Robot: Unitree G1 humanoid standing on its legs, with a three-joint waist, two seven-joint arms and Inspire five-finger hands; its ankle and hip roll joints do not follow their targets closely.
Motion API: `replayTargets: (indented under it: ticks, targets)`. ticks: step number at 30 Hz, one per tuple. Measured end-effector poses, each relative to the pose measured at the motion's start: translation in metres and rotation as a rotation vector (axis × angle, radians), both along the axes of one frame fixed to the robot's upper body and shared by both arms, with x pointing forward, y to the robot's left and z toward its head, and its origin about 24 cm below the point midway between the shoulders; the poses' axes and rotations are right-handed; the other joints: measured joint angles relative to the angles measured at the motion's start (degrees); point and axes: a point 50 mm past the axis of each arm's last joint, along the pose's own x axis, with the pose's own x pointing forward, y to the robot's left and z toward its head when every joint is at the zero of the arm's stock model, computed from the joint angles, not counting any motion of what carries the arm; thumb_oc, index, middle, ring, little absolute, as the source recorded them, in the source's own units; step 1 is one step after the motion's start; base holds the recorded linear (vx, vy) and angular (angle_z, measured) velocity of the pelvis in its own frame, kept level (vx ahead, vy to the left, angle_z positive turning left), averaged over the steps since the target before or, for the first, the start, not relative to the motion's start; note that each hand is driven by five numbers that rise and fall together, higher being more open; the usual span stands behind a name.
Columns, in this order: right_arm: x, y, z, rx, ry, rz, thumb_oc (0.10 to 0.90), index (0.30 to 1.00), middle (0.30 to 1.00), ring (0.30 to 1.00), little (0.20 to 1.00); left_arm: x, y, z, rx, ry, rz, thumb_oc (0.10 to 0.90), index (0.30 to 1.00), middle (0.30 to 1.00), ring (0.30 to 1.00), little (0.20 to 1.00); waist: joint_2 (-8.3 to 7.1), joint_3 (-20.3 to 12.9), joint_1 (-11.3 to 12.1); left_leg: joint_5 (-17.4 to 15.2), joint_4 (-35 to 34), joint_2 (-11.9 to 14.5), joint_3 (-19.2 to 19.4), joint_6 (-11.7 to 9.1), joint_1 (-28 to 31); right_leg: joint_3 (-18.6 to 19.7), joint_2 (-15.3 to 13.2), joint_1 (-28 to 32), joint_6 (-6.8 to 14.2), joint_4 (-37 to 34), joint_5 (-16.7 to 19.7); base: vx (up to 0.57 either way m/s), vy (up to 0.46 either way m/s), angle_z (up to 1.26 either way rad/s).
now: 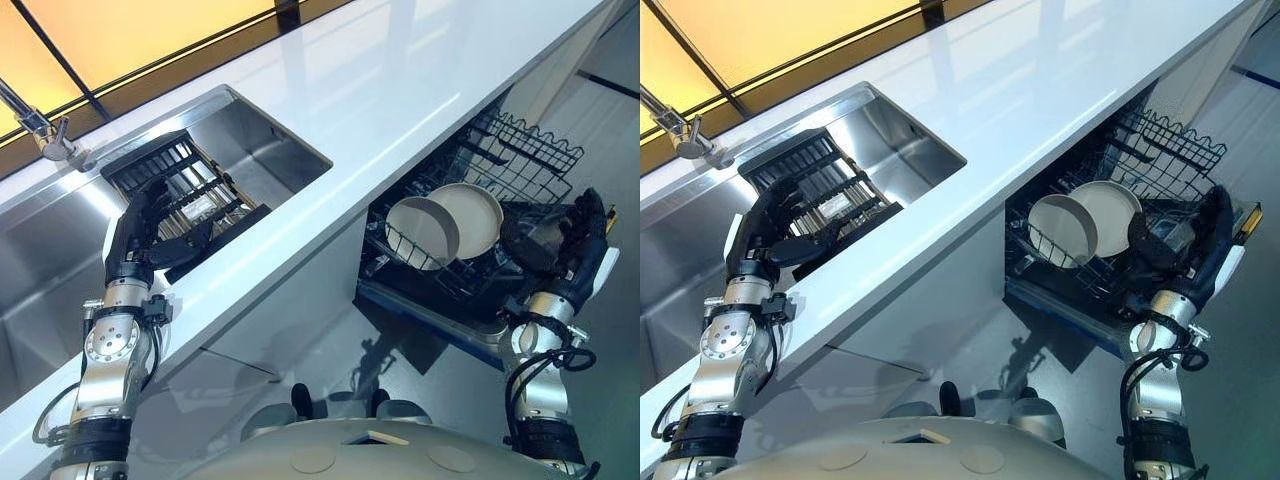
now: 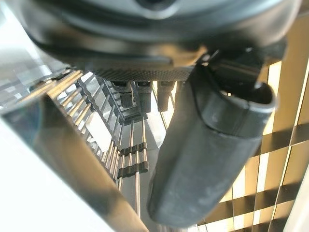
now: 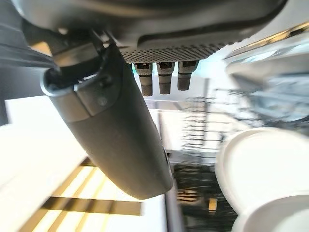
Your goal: Pick up plates and place into dishwasher.
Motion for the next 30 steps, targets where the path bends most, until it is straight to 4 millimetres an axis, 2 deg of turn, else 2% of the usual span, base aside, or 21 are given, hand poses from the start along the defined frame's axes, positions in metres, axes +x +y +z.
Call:
replayTargets:
  ticks: [6,10,21,30]
  targets:
    - [-0.019,-0.002,-0.049,0.110,0.250,-0.014,0.800,0.900,0.900,0.900,0.900,-0.001,0.003,-0.006,-0.004,0.023,0.016,0.800,0.900,0.900,0.900,0.900,0.52,-0.3,-0.1,0.0,0.0,0.0,0.0,0.0,0.0,0.0,0.0,0.0,0.0,0.0,0.0,0.00,0.000,0.00]
    - [-0.028,0.004,-0.066,0.165,0.325,-0.004,0.800,0.900,0.900,0.900,0.900,-0.002,0.004,-0.007,-0.005,0.028,0.020,0.800,0.900,0.900,0.900,0.900,0.90,-0.6,0.0,0.0,0.0,0.0,-0.3,0.0,-0.1,-0.2,0.0,0.0,0.1,0.0,-0.1,0.00,0.002,0.01]
    - [-0.035,0.018,-0.083,0.410,0.295,-0.012,0.800,0.900,0.900,0.900,0.900,-0.002,0.004,-0.007,-0.005,0.030,0.023,0.800,0.900,0.900,0.900,0.900,1.58,-1.0,0.1,0.0,0.0,-0.1,-1.7,0.0,-0.6,-1.6,-0.1,0.1,0.1,0.0,-0.1,0.01,0.008,0.06]
    - [-0.045,0.020,-0.086,0.446,0.299,0.108,0.800,0.900,0.900,0.900,0.900,-0.002,0.004,-0.008,-0.005,0.030,0.036,0.800,0.900,0.900,0.900,0.900,1.79,-1.0,-0.3,0.1,0.0,-0.1,-2.2,0.0,-1.4,-1.8,0.0,-0.5,0.0,0.0,-0.1,0.00,0.004,0.01]
